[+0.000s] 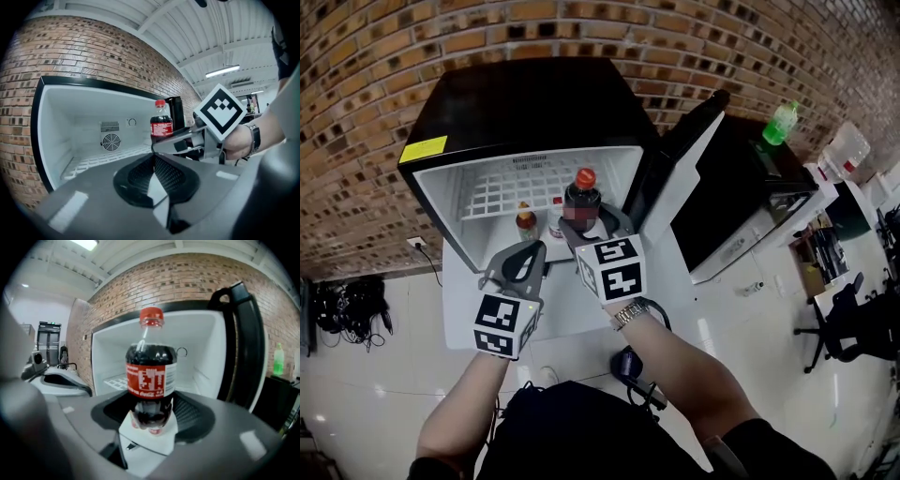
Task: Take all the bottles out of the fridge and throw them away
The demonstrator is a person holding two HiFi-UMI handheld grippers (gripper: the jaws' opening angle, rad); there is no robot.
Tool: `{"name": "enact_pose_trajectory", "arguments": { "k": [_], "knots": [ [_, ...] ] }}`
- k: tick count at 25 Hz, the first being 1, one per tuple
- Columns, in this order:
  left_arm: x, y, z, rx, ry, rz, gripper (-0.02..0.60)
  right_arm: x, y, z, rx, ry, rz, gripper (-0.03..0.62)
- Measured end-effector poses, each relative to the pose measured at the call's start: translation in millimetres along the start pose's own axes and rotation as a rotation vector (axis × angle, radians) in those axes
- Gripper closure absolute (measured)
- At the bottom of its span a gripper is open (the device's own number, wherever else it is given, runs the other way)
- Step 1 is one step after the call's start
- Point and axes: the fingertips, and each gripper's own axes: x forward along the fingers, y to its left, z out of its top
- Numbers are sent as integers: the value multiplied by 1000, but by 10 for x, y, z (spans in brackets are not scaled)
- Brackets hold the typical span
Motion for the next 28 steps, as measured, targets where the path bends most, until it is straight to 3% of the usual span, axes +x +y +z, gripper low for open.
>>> {"name": "enact_pose_trajectory", "arguments": {
  "k": [16, 28],
  "knots": [
    [67, -1699, -397, 21, 101, -109, 578, -1515, -294, -1244, 91, 80, 13, 309],
    [450, -3016, -1073, 65, 265, -341, 578, -2375, -773, -2616, 293, 231, -104, 309]
  ]
}}
